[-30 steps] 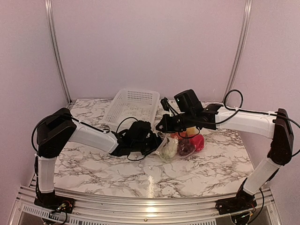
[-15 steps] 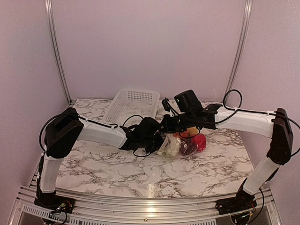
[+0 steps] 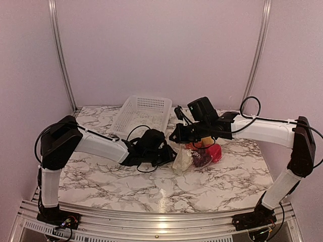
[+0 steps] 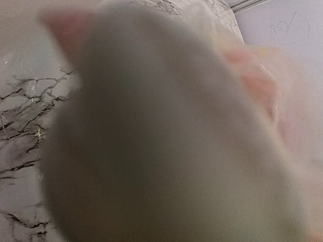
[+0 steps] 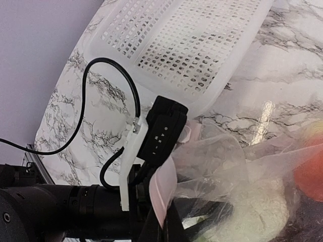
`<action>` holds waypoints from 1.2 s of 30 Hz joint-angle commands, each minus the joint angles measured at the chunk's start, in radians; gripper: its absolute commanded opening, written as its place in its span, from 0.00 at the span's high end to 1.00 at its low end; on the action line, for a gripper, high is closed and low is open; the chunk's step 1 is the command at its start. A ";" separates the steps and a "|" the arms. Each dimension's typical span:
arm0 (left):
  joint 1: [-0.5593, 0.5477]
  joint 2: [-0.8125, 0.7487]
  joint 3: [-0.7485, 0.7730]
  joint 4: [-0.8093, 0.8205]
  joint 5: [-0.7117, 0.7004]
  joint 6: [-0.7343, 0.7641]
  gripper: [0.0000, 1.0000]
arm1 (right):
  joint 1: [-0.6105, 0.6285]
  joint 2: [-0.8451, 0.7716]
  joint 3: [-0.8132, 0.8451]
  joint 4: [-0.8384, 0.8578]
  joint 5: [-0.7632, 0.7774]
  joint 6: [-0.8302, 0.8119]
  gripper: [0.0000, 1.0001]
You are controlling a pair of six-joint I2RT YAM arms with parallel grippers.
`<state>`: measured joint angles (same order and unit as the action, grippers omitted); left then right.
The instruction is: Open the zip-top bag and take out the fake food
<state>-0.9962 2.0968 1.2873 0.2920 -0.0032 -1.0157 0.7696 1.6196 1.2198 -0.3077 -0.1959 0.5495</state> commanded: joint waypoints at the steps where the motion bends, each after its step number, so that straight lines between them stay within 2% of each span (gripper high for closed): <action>1: -0.007 -0.099 -0.040 0.027 0.018 0.047 1.00 | -0.010 0.003 -0.002 -0.013 0.029 -0.003 1.00; 11: -0.010 -0.241 0.022 -0.168 -0.017 0.117 1.00 | -0.009 -0.012 -0.005 -0.052 0.103 -0.020 1.00; 16: -0.029 -0.316 -0.054 -0.190 -0.060 0.199 1.00 | -0.030 -0.036 0.003 -0.072 0.135 -0.009 1.00; 21: -0.030 -0.396 -0.198 -0.124 -0.135 0.183 1.00 | -0.076 -0.096 -0.023 -0.074 0.124 -0.007 1.00; 26: -0.030 -0.430 -0.274 -0.025 -0.138 0.182 1.00 | -0.081 -0.111 -0.070 -0.076 0.090 -0.025 1.00; 30: -0.044 -0.395 -0.201 -0.055 -0.073 0.273 0.84 | -0.080 -0.111 -0.107 -0.035 0.020 -0.022 1.00; 33: -0.048 -0.380 -0.212 0.029 -0.040 0.257 0.76 | -0.080 -0.099 -0.117 -0.007 -0.012 -0.015 1.00; 36: -0.048 -0.330 -0.165 -0.002 -0.033 0.215 0.72 | -0.081 -0.081 -0.109 0.000 -0.018 -0.015 1.00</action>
<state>-1.0382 1.7035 1.0687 0.2714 -0.0685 -0.7856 0.6914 1.5223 1.1011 -0.3435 -0.1772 0.5385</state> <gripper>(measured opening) 0.263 0.005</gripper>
